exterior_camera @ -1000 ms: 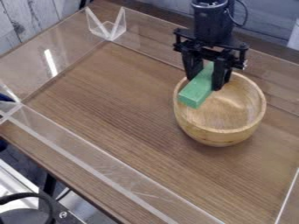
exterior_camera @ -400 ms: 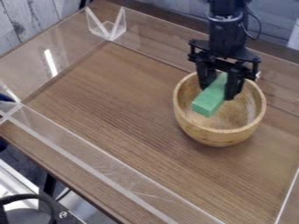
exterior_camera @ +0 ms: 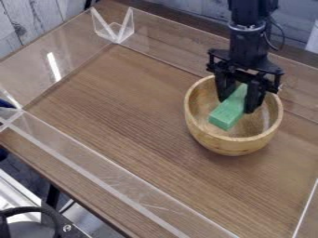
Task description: Put the green block in the brown bowl
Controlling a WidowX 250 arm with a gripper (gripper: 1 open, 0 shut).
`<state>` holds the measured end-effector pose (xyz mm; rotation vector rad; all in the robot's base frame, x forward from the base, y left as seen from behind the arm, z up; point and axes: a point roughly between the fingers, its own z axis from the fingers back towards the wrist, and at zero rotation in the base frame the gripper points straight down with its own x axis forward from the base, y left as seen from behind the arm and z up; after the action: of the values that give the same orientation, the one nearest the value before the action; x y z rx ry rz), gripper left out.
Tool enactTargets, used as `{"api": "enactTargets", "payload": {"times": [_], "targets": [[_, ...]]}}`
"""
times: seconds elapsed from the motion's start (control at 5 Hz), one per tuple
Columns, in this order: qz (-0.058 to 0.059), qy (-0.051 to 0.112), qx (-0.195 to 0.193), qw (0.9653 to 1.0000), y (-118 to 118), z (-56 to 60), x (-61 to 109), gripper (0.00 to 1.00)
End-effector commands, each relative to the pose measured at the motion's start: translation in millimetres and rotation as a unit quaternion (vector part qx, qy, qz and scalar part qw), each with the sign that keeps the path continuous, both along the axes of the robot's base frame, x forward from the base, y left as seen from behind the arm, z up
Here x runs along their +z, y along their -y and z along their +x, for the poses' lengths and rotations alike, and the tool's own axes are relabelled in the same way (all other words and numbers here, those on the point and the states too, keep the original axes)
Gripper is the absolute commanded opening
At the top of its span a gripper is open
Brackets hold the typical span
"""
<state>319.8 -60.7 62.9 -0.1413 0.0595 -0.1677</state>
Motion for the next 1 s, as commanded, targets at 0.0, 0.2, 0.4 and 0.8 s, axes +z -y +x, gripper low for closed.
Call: {"api": "enactTargets", "payload": {"times": [0.0, 0.2, 0.4, 0.8], "targets": [[-0.002, 0.032, -0.005, 0.9995, 5.4, 13.0, 14.4, 0.0], [-0.002, 0.03, -0.006, 0.9995, 5.8, 14.5, 11.4, 0.0], [-0.002, 0.029, -0.006, 0.9995, 5.2, 15.3, 10.2, 0.0], [-0.003, 0.027, -0.007, 0.9996, 4.5, 17.1, 7.4, 0.0]]}}
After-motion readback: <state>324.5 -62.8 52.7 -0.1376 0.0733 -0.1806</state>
